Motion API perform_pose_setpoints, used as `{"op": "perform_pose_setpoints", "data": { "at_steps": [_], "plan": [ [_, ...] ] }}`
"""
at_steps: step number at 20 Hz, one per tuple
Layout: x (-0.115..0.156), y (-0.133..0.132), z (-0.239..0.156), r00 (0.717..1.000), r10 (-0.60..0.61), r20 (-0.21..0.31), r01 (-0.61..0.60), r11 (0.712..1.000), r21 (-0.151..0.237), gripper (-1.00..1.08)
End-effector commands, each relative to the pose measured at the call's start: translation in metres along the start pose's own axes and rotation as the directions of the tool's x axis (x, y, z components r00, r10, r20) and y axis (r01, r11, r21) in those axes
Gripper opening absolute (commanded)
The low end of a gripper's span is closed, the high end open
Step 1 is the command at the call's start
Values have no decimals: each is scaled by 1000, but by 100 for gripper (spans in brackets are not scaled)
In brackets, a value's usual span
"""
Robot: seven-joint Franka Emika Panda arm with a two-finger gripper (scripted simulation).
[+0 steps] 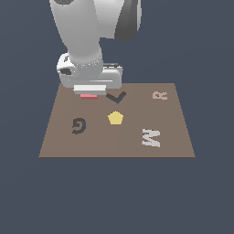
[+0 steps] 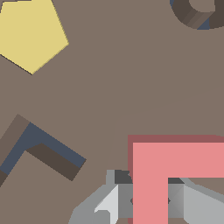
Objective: Insert a designated object into the corresponding slot on a board.
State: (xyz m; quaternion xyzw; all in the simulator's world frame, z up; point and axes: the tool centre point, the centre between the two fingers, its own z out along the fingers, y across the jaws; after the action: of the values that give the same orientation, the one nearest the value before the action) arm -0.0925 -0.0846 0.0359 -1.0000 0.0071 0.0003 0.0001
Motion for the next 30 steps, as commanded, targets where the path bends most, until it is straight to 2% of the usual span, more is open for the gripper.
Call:
{"op": "perform_pose_setpoints", "data": {
  "at_steps": [1, 6, 15, 23, 30],
  "plan": [
    [-2, -13, -1, 997, 75, -1, -75, 997, 0, -100],
    [-4, -39, -2, 975, 223, -1, -223, 975, 0, -100],
    [2, -74, -3, 908, 419, -1, -419, 908, 0, -100],
    [9, -93, -4, 855, 518, -1, -518, 855, 0, -100],
    [13, -99, -4, 833, 553, 0, -553, 833, 0, -100]
  ]
}}
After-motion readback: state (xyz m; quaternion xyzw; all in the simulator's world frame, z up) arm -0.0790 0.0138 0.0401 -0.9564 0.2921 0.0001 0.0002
